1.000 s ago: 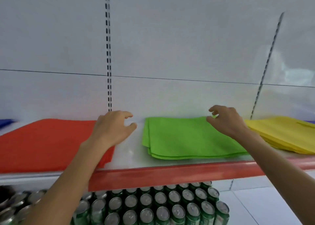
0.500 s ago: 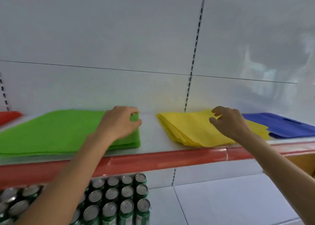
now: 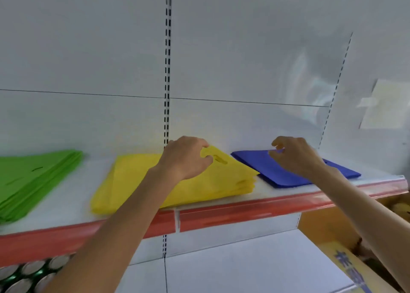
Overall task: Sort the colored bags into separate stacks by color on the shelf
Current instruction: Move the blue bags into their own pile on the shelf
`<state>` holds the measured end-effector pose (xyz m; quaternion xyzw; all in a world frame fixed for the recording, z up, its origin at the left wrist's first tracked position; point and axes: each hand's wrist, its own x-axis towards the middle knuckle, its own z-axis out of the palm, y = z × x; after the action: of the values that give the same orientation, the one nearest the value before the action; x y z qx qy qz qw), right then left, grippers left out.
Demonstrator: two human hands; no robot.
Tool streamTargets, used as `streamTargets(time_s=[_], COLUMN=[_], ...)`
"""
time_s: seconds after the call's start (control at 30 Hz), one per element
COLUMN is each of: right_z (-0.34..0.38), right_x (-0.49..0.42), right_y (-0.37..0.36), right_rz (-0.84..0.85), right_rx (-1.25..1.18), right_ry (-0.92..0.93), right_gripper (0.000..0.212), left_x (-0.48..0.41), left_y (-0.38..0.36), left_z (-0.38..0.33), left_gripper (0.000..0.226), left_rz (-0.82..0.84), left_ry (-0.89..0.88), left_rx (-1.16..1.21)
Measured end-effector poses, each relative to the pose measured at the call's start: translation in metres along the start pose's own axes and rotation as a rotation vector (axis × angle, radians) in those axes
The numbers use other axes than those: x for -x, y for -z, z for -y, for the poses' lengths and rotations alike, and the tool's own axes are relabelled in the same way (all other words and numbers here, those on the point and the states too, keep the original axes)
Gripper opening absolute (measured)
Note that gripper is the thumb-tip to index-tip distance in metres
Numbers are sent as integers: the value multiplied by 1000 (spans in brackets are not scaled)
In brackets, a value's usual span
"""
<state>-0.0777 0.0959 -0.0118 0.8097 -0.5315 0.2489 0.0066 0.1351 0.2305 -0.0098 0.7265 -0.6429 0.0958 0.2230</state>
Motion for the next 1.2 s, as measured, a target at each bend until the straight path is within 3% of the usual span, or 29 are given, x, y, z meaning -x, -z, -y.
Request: streamTargets(time_s=[0.23, 0.4, 0.53, 0.63, 0.77, 0.87, 0.97, 1.2], right_z=[-139, -226, -276, -295, -309, -312, -312, -307], right_x=[-58, -107, -134, -144, -156, -159, -161, -159], right_y=[1, -4, -17, -31, -46, -55, -56, -62], right_rz=[-8, 14, 76, 91, 130, 187, 144, 61], right_rx=[-52, -69, -72, -138, -128, -50, -25, 0], right_ry=[-62, -19, -34, -16, -29, -9, 19, 49], right_gripper=[33, 28, 30, 39, 48, 39, 27, 24], left_x=[-67, -115, -136, -144, -147, -145, -146, -143], left_y=[-64, -129, -164, -175, -187, -193, -192, -196], left_z=[-107, -164, -179, -177, -178, -182, -183, -181], left_gripper=[46, 49, 59, 67, 67, 61, 58, 50], left_rz=[14, 36, 55, 67, 174, 257, 215, 65], left_ry=[-13, 96, 268, 405, 443, 458, 440, 379], left_rx=[34, 87, -24, -147, -230, -254, -271, -182])
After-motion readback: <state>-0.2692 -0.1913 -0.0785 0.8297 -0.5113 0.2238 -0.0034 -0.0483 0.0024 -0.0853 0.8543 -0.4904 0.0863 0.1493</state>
